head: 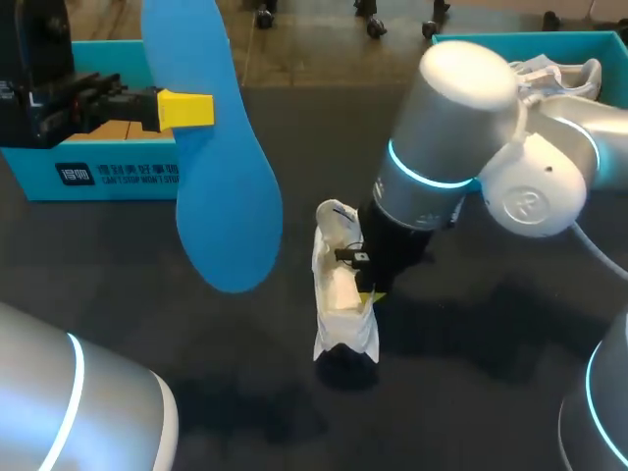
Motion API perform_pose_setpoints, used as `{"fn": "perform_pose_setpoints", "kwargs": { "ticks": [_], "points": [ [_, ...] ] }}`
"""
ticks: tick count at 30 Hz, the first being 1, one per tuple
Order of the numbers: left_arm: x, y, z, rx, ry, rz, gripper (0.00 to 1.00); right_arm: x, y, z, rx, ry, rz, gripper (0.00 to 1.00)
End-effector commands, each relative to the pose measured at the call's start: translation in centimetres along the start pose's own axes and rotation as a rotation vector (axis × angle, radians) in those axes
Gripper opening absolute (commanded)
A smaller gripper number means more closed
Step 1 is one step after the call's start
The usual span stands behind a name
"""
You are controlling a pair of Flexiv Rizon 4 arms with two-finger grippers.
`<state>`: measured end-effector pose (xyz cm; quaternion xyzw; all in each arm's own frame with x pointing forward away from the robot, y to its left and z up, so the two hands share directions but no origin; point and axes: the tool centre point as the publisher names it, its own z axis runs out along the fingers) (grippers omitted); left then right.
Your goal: Take the shoe out of the shoebox, open the shoe tongue, remove and reinsert the insole, then place the shoe into the shoebox
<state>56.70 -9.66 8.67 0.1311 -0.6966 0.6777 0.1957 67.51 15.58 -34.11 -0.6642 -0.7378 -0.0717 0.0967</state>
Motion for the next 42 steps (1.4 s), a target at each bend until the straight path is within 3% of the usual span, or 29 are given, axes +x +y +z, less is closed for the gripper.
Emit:
{"fn": "perform_pose_setpoints", "kwargs": {
  "ticks": [1,10,18,19,20,24,27,30,32,42],
  "points": [
    [-0.2,-0.2,0.1,-0.004,0.002,-0.001,0.00,-0.7,-0.3,1.5,0.001,0.058,0.005,0.00],
    [-0.2,-0.2,0.1,-0.004,0.002,-0.001,0.00,-1.3,0.1,3.7,0.053,0.114,0.016,0.00],
    [-0.2,-0.2,0.1,-0.004,0.002,-0.001,0.00,-1.1,0.0,4.0,0.058,0.115,0.019,0.03],
    [-0.2,-0.2,0.1,-0.004,0.002,-0.001,0.00,-1.1,0.0,3.9,0.057,0.110,0.027,0.20],
    [-0.2,-0.2,0.1,-0.004,0.002,-0.001,0.00,-1.1,-0.1,3.7,0.058,0.108,0.025,1.00],
    [-0.2,-0.2,0.1,-0.004,0.002,-0.001,0.00,-1.2,-0.4,2.4,0.050,0.129,0.019,1.00],
    [-0.2,-0.2,0.1,-0.004,0.002,-0.001,0.00,-2.0,-0.5,0.8,0.077,0.204,0.091,1.00],
    [-0.2,-0.2,0.1,-0.004,0.002,-0.001,0.00,-3.9,-0.3,-2.2,0.116,0.409,0.080,1.00],
    [-0.2,-0.2,0.1,-0.004,0.002,-0.001,0.00,-4.7,-0.5,-4.2,0.115,0.393,0.085,1.00],
    [-0.2,-0.2,0.1,-0.004,0.002,-0.001,0.00,-4.7,-0.5,-4.2,0.115,0.393,0.085,1.00]
  ]
}}
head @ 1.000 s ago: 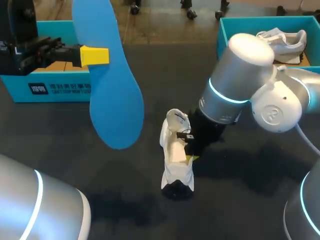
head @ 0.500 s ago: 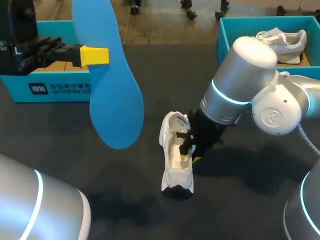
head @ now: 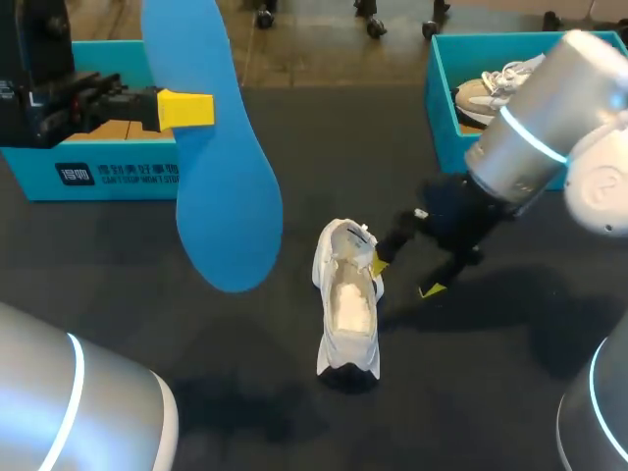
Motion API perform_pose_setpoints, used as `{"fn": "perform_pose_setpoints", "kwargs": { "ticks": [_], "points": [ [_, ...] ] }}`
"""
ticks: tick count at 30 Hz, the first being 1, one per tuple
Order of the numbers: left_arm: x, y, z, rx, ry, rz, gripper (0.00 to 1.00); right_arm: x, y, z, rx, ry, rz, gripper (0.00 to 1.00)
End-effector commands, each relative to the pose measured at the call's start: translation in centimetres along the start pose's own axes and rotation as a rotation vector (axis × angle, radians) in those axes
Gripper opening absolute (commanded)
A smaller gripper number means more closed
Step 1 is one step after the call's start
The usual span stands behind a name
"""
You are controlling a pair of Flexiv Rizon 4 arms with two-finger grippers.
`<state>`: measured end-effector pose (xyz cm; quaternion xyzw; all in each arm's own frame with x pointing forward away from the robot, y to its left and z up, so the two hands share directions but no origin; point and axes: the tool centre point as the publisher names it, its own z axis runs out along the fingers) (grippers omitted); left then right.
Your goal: Take the shoe out of the shoebox, open the shoe tongue, remove and reinsert the insole, then place the shoe into the shoebox
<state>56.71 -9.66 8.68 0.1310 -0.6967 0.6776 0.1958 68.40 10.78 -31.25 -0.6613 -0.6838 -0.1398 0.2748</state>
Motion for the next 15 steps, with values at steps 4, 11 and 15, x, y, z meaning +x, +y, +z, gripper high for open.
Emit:
{"fn": "perform_pose_setpoints", "kwargs": {
  "ticks": [4,11,15],
  "points": [
    [-0.2,-0.2,0.1,-0.004,0.002,-0.001,0.00,-0.8,-1.0,0.8,0.008,0.264,-0.020,1.00],
    [-0.2,-0.2,0.1,-0.004,0.002,-0.001,0.00,2.5,-1.1,-6.2,-0.070,0.320,-0.106,1.00],
    [-0.2,-0.2,0.1,-0.004,0.002,-0.001,0.00,3.6,-0.9,-9.9,-0.114,0.496,-0.181,1.00]
  ]
}}
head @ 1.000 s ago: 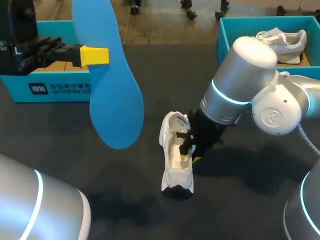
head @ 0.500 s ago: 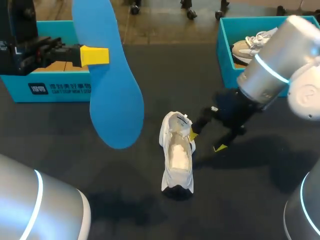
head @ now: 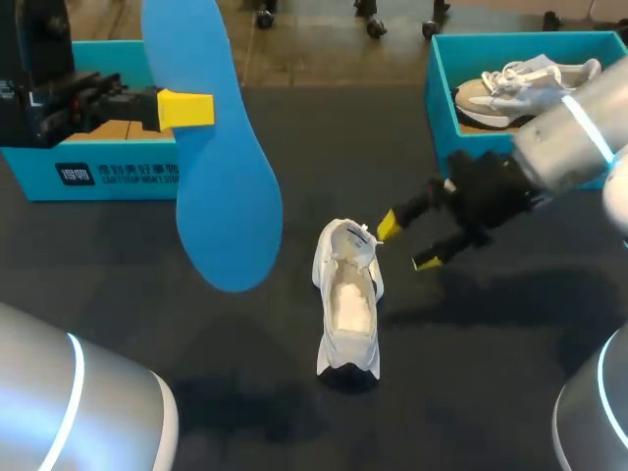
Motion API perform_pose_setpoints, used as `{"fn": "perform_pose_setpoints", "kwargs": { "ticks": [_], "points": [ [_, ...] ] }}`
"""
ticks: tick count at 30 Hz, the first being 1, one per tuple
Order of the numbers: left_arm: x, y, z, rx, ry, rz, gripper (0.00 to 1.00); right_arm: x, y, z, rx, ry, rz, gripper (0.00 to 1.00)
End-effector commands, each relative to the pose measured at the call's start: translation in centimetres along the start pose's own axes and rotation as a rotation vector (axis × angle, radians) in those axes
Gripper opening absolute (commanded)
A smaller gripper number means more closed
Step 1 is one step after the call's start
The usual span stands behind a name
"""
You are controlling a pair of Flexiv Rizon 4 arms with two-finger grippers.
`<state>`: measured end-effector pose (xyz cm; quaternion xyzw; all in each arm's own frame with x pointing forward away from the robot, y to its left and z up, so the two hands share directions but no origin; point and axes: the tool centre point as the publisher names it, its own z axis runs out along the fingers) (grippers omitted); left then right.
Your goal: Take the shoe out of the shoebox, open the shoe tongue, remove and reinsert the insole, then place the shoe into the shoebox
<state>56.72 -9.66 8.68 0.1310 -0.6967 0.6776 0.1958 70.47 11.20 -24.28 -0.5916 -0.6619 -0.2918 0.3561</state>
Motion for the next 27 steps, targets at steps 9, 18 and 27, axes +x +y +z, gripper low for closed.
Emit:
{"fn": "perform_pose_setpoints", "kwargs": {
  "ticks": [9,18,27],
  "points": [
    [-0.2,-0.2,0.1,-0.004,0.002,-0.001,0.00,0.9,-1.5,-4.2,-0.045,0.149,-0.056,1.00],
    [-6.8,-2.4,1.0,-0.154,-0.185,0.527,0.00,0.9,-1.5,-4.2,-0.045,0.149,-0.056,1.00],
    [-8.3,-2.9,1.7,-0.243,-0.305,1.025,0.00,0.9,-1.5,-4.2,-0.045,0.149,-0.056,1.00]
  ]
}}
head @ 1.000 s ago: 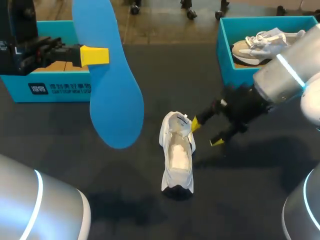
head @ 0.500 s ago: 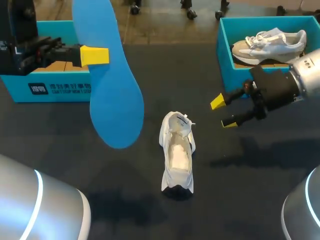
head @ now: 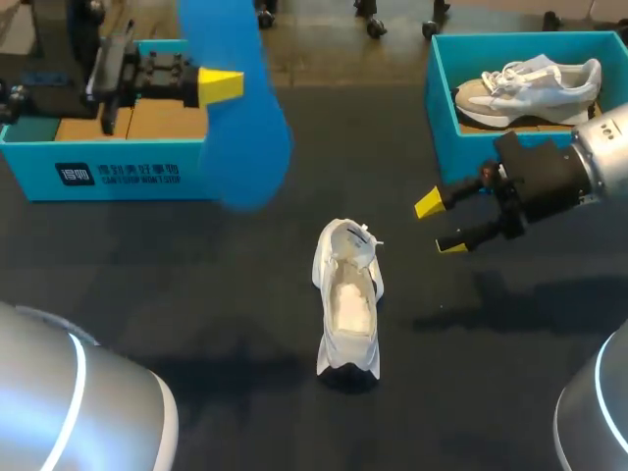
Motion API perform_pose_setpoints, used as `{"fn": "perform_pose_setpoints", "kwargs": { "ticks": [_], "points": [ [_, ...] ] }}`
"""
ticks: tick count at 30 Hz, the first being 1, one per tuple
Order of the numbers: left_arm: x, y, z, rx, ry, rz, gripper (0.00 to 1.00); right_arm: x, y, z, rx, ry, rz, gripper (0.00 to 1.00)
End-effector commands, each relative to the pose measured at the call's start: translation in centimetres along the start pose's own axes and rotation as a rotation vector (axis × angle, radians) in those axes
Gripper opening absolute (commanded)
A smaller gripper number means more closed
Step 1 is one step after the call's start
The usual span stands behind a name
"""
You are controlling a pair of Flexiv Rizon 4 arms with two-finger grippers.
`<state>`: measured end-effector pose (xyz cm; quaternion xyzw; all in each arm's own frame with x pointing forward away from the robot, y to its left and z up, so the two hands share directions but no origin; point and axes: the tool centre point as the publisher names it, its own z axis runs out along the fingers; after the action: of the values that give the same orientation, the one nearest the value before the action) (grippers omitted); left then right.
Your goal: Take the shoe out of the shoebox, open the shoe tongue, remove and reinsert the insole, then place the shoe into the shoebox
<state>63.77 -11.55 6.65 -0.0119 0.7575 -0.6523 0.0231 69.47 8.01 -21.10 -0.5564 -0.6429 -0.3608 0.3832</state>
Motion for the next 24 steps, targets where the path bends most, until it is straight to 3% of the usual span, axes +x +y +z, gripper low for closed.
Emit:
{"fn": "perform_pose_setpoints", "kwargs": {
  "ticks": [1,4,6,7,10,11,22,24],
  "points": [
    [-1.5,-1.0,0.6,-0.117,-0.131,0.554,0.00,0.1,0.1,0.1,0.000,-0.002,0.001,1.00],
    [-1.5,-1.0,0.6,-0.117,-0.131,0.554,0.00,0.3,0.8,0.0,0.007,0.052,-0.008,1.00],
    [-2.0,0.6,0.8,-0.256,-0.219,0.842,0.00,1.2,1.9,-0.2,-0.007,0.056,-0.002,1.00],
    [-2.5,1.1,0.9,-0.238,-0.234,0.875,0.00,1.6,2.3,-0.3,-0.005,0.063,0.004,1.00],
    [-2.8,2.1,1.5,-0.214,-0.356,1.401,0.00,2.5,3.7,-0.5,-0.022,0.160,0.031,1.00],
    [-2.7,3.3,2.1,-0.271,-0.389,1.600,0.00,2.8,4.3,-0.7,-0.044,0.231,0.015,1.00],
    [-2.7,3.3,2.1,-0.271,-0.389,1.600,0.00,2.8,4.3,-0.7,-0.044,0.231,0.015,1.00],
    [-2.9,3.5,3.2,-0.136,-0.420,1.726,0.00,2.8,4.3,-0.7,-0.044,0.231,0.015,1.00]
  ]
}}
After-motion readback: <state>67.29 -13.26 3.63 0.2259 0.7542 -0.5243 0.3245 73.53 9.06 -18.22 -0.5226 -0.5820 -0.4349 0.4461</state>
